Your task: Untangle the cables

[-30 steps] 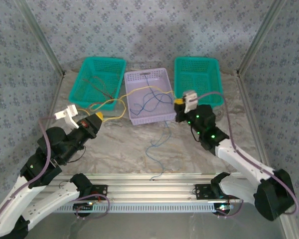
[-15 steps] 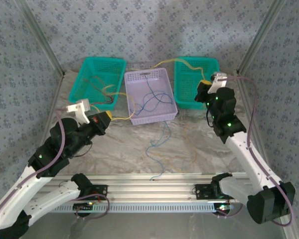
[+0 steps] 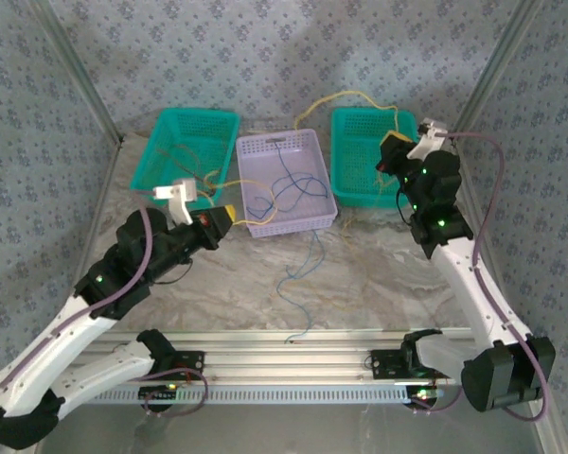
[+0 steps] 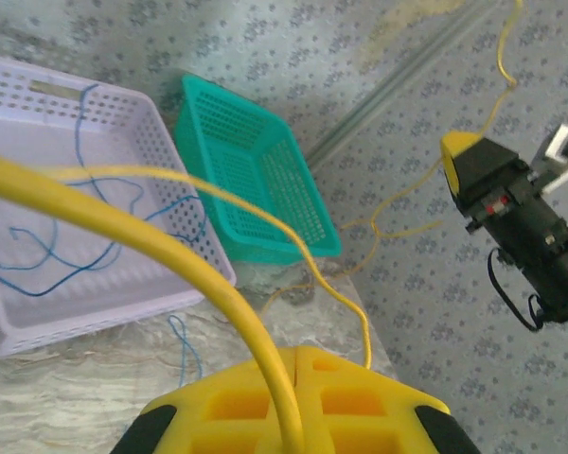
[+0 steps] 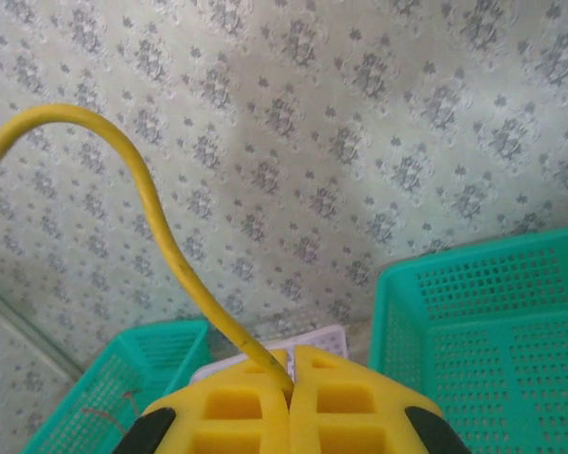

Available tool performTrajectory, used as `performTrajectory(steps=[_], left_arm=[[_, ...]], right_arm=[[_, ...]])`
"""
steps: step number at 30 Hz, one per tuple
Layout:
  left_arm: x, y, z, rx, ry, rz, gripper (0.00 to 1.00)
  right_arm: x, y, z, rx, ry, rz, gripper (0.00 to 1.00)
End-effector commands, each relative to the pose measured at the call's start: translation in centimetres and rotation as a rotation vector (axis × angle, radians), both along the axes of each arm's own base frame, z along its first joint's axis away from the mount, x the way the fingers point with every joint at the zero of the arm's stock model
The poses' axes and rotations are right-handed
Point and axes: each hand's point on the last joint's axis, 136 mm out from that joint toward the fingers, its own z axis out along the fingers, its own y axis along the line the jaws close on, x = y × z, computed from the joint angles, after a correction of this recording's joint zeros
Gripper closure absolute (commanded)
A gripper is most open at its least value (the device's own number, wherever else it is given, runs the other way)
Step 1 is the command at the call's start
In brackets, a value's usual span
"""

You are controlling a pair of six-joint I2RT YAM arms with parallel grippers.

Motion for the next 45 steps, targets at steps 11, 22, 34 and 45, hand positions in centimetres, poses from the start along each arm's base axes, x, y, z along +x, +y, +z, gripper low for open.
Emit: performTrajectory(steps=[11, 22, 34, 45], left_arm=[[5.0, -11.4, 4.7, 0.014, -0.250, -0.301, 1.00], [15.6, -23.3, 2.0, 0.009, -0.218, -0.480, 1.00], [25.8, -31.6, -8.7, 0.077, -0.062, -0.466, 0.86], [23.4, -31.1, -7.0, 0.083, -0.030, -0.552, 0.00]], right_arm=[[-3.4, -2.8, 2.4, 0.158, -0.185, -0.032, 1.00], [-10.9, -4.9, 3.8, 0.068, -0.256, -0.146, 1.00], [-15.4, -4.6, 4.2, 0.020, -0.266, -0.098, 1.00], [-14.6, -4.7, 4.2, 0.030, -0.260, -0.112, 1.00]])
